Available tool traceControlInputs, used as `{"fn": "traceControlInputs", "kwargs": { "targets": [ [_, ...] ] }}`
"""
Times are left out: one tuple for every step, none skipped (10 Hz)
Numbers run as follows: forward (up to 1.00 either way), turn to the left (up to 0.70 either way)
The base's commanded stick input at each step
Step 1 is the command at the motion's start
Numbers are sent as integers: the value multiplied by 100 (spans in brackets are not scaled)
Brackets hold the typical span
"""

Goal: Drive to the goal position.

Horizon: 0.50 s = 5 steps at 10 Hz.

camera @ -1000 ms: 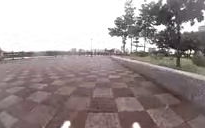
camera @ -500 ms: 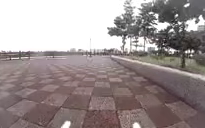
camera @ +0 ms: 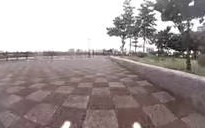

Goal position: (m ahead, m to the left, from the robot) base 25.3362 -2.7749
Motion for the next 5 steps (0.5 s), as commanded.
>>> {"fn": "traceControlInputs", "kwargs": {
  "targets": [
    [70,0],
    [70,0],
    [70,0],
    [70,0],
    [70,0]
  ]
}}
